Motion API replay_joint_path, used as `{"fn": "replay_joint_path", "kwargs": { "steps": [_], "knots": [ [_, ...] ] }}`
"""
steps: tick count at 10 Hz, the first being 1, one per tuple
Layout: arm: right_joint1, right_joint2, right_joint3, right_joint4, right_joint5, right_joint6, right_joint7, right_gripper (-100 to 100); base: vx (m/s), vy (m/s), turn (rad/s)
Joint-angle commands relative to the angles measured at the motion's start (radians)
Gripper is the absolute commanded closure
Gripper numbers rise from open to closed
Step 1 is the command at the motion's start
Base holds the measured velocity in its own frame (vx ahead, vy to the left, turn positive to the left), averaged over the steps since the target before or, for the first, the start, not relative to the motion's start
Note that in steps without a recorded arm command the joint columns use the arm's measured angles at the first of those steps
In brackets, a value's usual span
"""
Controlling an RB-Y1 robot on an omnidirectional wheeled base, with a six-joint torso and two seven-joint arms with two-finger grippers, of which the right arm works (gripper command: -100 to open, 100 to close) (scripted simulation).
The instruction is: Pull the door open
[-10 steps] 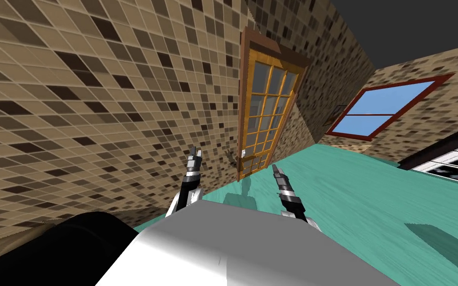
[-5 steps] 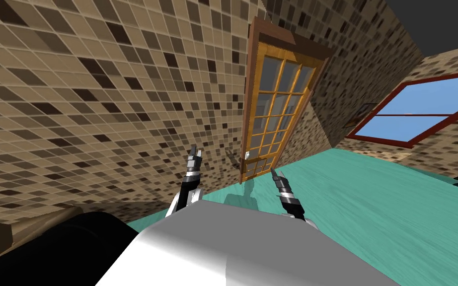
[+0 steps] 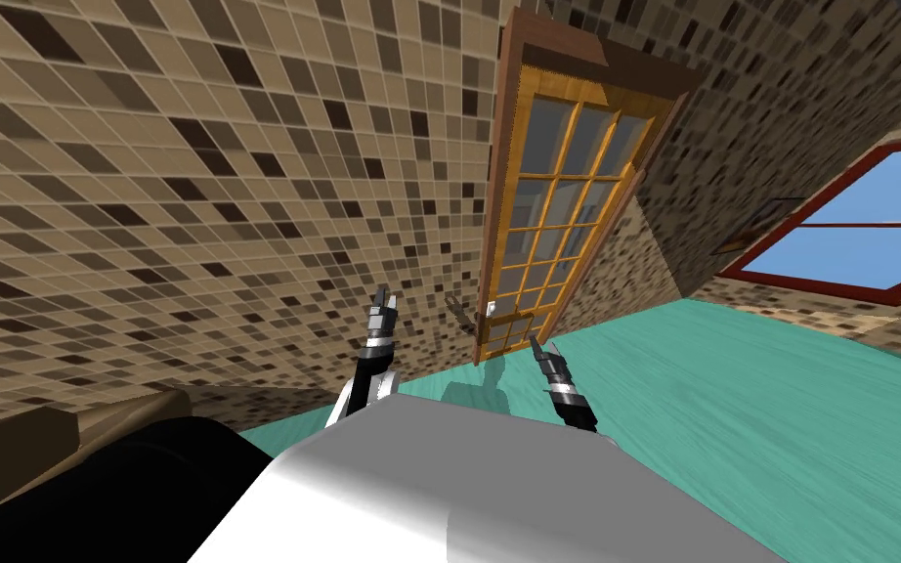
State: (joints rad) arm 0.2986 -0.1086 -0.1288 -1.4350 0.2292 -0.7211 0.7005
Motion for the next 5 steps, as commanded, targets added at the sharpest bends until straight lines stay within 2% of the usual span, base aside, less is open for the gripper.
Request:
{"fn": "replay_joint_path", "kwargs": {
  "steps": [1, 4, 5],
  "knots": [
    [-0.013, -0.004, -0.007, 0.05, 0.01, -0.017, 0.046, -100, 0.079, -0.029, 0.203],
    [-0.041, -0.014, -0.021, 0.15, 0.028, -0.051, 0.129, -100, 0.086, -0.041, 0.208],
    [-0.041, -0.014, -0.021, 0.162, 0.028, -0.051, 0.129, -100, 0.056, -0.033, 0.051]
  ]
}}
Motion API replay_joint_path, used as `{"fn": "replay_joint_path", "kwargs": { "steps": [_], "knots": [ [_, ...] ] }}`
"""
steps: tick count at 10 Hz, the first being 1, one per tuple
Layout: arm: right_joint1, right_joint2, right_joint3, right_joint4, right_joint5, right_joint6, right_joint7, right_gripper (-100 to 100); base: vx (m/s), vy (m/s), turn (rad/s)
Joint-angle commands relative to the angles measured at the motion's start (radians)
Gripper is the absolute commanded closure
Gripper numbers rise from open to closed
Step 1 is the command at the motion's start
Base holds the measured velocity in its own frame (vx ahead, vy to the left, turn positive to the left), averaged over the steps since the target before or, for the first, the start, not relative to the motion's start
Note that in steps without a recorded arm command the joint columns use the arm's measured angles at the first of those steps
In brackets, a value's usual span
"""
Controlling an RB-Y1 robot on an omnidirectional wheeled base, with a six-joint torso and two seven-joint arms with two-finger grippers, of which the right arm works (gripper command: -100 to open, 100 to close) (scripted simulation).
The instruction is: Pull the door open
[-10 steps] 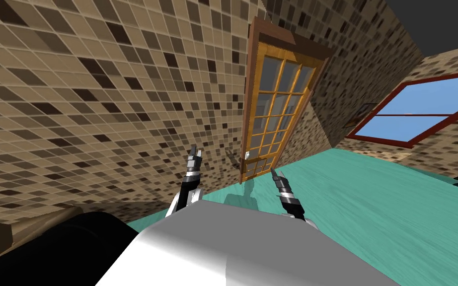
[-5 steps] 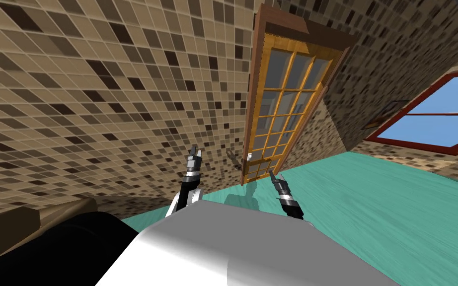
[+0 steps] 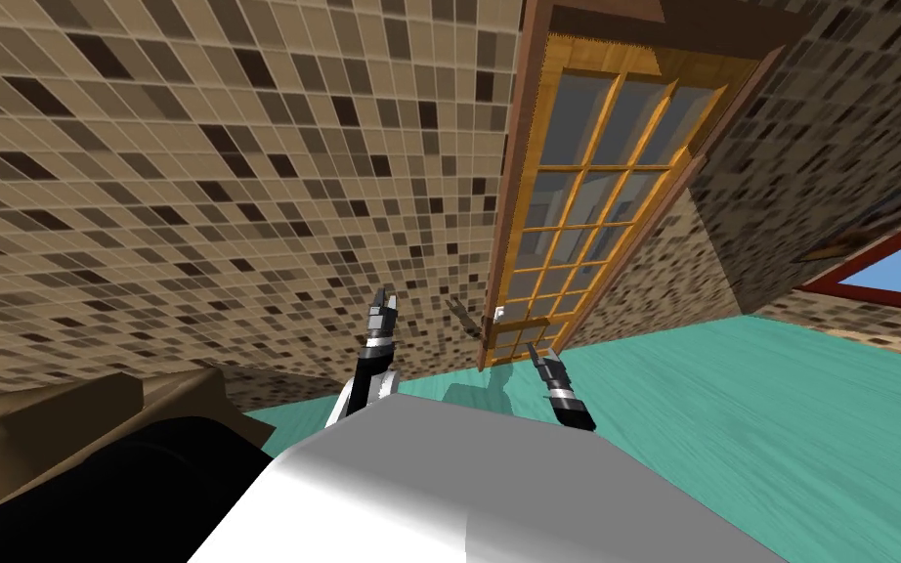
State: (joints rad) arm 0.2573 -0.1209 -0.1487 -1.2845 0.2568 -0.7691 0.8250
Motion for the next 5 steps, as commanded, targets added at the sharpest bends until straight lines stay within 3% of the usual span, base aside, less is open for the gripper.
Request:
{"fn": "replay_joint_path", "kwargs": {
  "steps": [1, 5],
  "knots": [
    [-0.009, -0.005, -0.006, 0.045, 0.007, -0.014, 0.031, -100, 0.054, -0.033, 0.122],
    [-0.043, -0.015, -0.023, 0.166, 0.029, -0.054, 0.132, -100, 0.078, -0.053, 0.186]
  ]
}}
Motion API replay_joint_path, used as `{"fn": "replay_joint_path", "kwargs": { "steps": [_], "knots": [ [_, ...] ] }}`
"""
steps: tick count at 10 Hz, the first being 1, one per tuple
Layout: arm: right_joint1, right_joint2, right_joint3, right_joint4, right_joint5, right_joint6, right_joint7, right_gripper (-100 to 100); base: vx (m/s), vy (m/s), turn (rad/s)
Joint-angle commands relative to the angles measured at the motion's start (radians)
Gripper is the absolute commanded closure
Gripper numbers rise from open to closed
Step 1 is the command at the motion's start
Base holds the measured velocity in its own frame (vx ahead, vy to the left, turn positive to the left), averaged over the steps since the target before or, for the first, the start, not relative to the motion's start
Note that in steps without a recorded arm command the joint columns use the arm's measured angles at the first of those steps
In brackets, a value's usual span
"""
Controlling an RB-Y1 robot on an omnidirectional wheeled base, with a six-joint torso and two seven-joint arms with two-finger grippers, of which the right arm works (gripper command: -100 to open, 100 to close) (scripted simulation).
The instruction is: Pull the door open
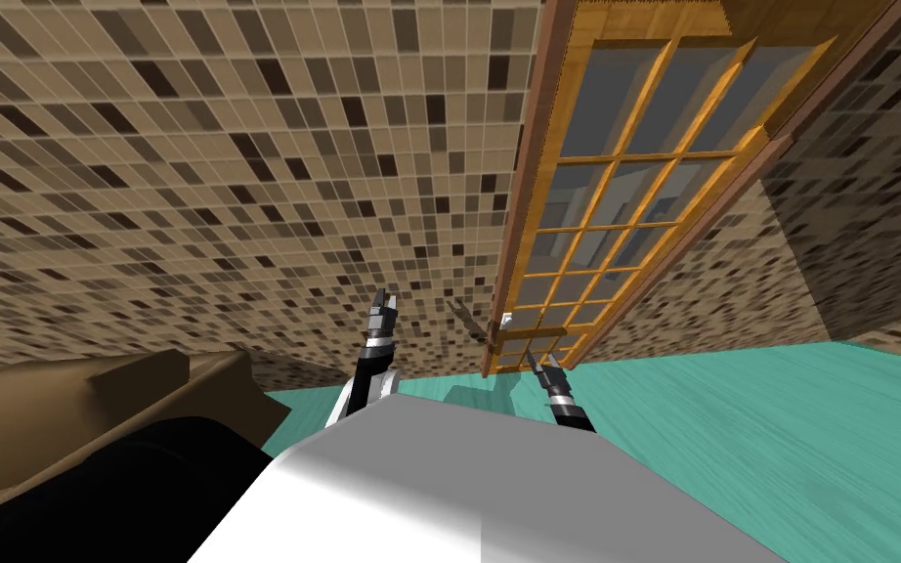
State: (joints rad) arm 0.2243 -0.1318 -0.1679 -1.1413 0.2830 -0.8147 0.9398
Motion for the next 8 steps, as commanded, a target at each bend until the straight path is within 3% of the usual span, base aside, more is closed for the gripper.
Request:
{"fn": "replay_joint_path", "kwargs": {
  "steps": [1, 8],
  "knots": [
    [-0.01, -0.004, -0.004, 0.03, 0.003, -0.009, 0.017, -100, 0.039, -0.038, 0.07],
    [-0.056, -0.018, -0.028, 0.206, 0.033, -0.065, 0.156, -100, 0.059, -0.049, 0.147]
  ]
}}
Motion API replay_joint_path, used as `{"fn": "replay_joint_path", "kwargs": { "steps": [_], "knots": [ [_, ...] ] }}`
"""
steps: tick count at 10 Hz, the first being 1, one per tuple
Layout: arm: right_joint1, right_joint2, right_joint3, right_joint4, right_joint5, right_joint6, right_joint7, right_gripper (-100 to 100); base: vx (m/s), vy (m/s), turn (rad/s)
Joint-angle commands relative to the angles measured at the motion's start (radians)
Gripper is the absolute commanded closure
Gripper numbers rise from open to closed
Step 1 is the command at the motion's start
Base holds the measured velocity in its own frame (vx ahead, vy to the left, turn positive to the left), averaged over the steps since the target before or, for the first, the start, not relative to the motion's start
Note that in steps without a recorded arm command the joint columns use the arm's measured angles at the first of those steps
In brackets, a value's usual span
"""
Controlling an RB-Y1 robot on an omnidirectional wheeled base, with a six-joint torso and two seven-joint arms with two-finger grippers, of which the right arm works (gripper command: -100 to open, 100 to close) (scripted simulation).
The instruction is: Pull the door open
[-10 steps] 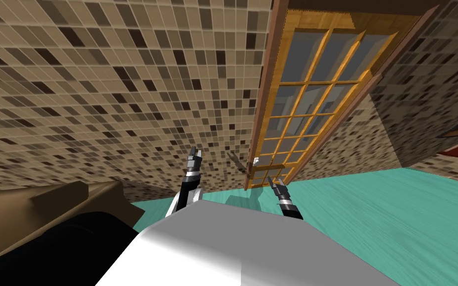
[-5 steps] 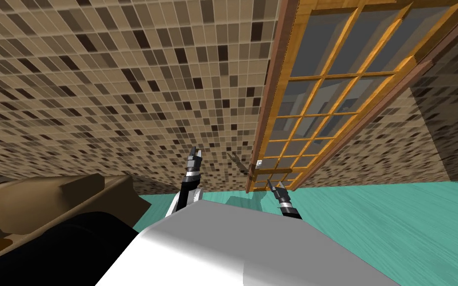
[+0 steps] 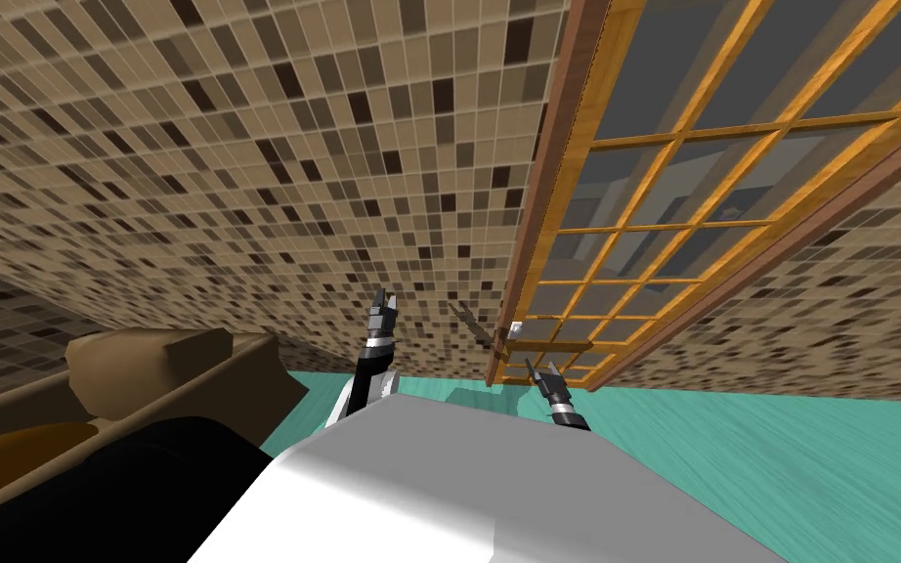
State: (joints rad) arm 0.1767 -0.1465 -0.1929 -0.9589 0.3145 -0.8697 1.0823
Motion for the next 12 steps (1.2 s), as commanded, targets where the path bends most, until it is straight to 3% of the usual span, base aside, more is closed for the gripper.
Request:
{"fn": "replay_joint_path", "kwargs": {
  "steps": [1, 4, 5, 12],
  "knots": [
    [-0.014, -0.004, -0.006, 0.045, 0.005, -0.016, 0.03, -100, 0.048, -0.051, 0.126],
    [-0.031, -0.008, -0.015, 0.108, 0.016, -0.036, 0.079, -100, 0.053, -0.046, 0.13],
    [-0.028, -0.007, -0.013, 0.097, 0.013, -0.033, 0.068, -100, 0.024, -0.027, 0.035],
    [0.0, -0.057, -0.088, 0.18, -0.039, -0.114, 0.06, -100, 0.199, 0.031, 0.142]
  ]
}}
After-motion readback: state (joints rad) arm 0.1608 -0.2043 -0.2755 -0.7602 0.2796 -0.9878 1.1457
